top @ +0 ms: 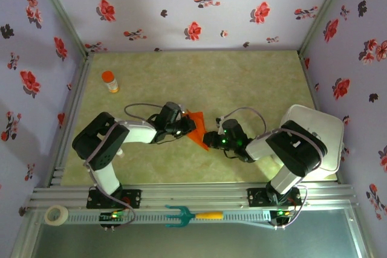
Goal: Fold a paper plane with a square sheet of paper (pick it up from the middle)
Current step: Fourth fold the wing at the center of the table.
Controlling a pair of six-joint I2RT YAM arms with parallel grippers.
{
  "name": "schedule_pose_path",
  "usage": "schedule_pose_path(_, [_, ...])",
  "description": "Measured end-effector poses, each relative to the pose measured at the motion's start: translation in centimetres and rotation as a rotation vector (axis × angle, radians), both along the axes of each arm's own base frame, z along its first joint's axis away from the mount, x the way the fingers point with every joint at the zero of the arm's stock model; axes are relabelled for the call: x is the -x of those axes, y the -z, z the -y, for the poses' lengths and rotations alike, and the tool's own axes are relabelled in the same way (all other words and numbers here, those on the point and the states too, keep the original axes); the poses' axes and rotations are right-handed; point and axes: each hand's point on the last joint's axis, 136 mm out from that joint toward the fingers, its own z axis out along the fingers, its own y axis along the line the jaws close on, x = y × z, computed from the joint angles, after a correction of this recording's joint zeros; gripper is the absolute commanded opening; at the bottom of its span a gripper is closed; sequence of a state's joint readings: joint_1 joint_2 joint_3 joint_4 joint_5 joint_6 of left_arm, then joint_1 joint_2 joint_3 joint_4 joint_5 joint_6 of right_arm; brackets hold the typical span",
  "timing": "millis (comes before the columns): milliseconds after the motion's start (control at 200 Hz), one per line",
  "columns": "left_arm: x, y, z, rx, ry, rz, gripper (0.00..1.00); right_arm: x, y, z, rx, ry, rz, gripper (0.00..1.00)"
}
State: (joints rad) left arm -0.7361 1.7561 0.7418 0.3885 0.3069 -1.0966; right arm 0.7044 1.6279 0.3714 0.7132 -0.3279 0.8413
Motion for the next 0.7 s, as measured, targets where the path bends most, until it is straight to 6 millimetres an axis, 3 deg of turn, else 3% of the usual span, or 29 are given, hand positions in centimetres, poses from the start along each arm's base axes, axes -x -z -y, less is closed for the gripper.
schedule_pose_path(110, [-0.1,-0.1,-0.4,-0.011,-0.014,0.006,0.12,0.0,0.0,0.0,0.039,-0.028,0.008,0.08])
schedule_pose_path(160, [0.0,-0.4,-0.8,-0.02,-0.028,0.011,0.19,0.0,0.1,0.0,0.066,-0.047,0.012,0.08])
schedule_pose_path(395, [-0.4,-4.2,-2.5,-0.003,-0.099,0.073,0.47,0.1,0.2,0.7,0.209,-0.148,0.097,0.08])
schedule_pose_path(700, [-0.6,-3.2,-3.5,-0.063,-0.122,0.011,0.58,0.3,0.1,1.0,0.32,-0.261,0.202,0.07])
